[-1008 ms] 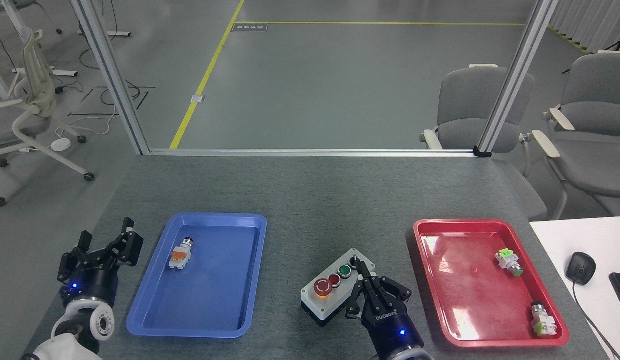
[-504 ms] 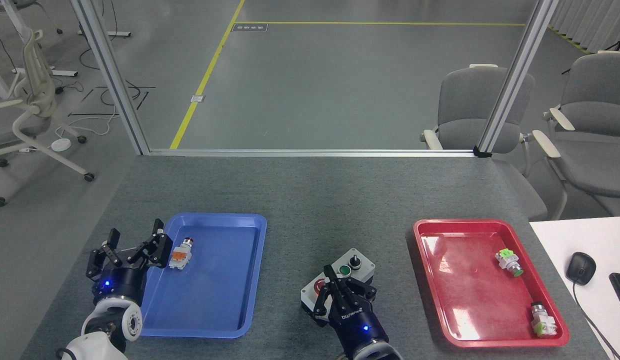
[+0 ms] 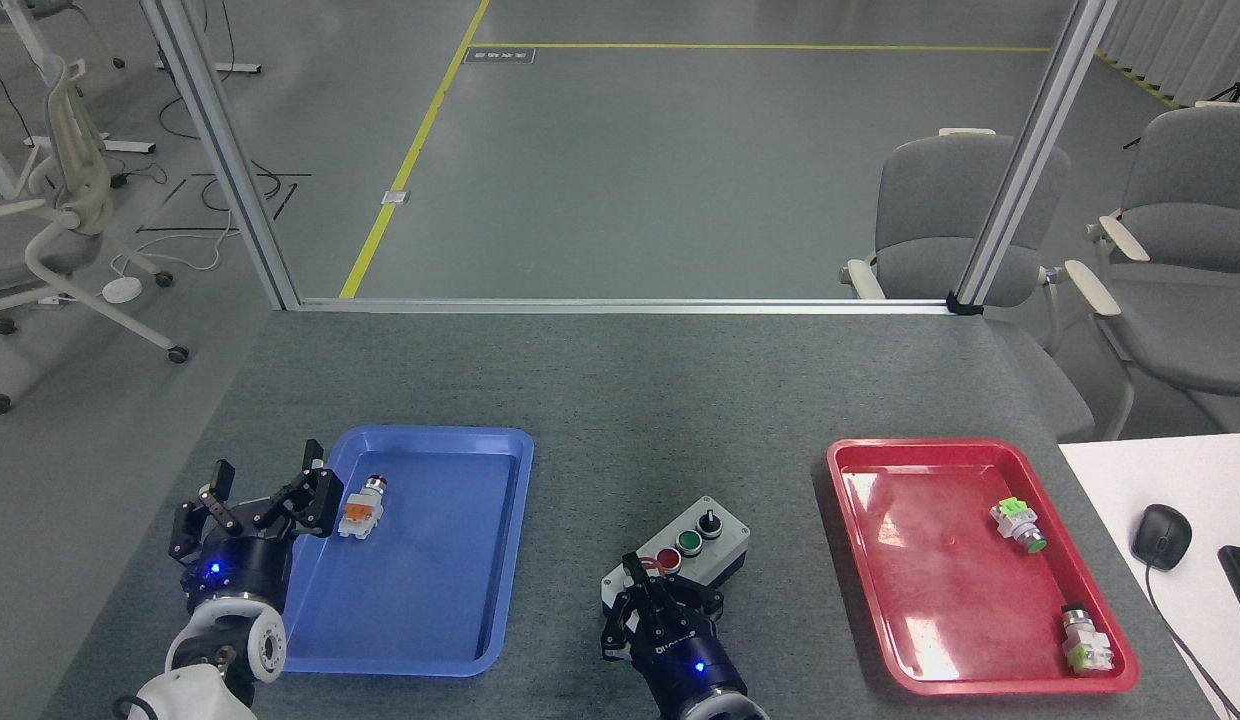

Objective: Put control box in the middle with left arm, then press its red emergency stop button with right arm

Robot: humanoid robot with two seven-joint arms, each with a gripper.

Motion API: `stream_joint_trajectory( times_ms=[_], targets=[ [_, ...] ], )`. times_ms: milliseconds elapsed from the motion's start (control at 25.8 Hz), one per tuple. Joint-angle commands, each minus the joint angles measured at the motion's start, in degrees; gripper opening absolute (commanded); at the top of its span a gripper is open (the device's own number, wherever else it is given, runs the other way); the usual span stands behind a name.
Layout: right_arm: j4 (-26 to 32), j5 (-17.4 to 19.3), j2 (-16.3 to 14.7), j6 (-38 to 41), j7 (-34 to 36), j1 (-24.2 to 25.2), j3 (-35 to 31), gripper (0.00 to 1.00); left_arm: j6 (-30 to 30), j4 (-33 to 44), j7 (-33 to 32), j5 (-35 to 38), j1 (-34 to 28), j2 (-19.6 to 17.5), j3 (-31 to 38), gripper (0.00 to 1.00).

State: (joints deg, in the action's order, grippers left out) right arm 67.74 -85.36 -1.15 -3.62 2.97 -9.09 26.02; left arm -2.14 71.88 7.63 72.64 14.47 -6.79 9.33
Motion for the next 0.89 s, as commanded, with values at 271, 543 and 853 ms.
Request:
stream_joint_trajectory(
  times_ms=[271,543,853],
  targets=[
    [-1.29,-0.07,-0.43,-0.43,-0.77,-0.40,-0.01,0.00,0.82,-4.47,2.56,0.66,-0.93,4.60,-1.42,0.99],
    [3.45,0.02,-0.96,-0.69,-0.24,-0.66,-2.29,0.00,0.47,-4.38,2.56,-0.30,-1.02,5.04,-1.33,0.99],
    [8.81,-0.07,-2.98,0.10,-0.07,-0.14,-9.06,0.45,0.47,-4.38,2.65,-0.30,-1.02,5.04,-1.33,0.99]
  ],
)
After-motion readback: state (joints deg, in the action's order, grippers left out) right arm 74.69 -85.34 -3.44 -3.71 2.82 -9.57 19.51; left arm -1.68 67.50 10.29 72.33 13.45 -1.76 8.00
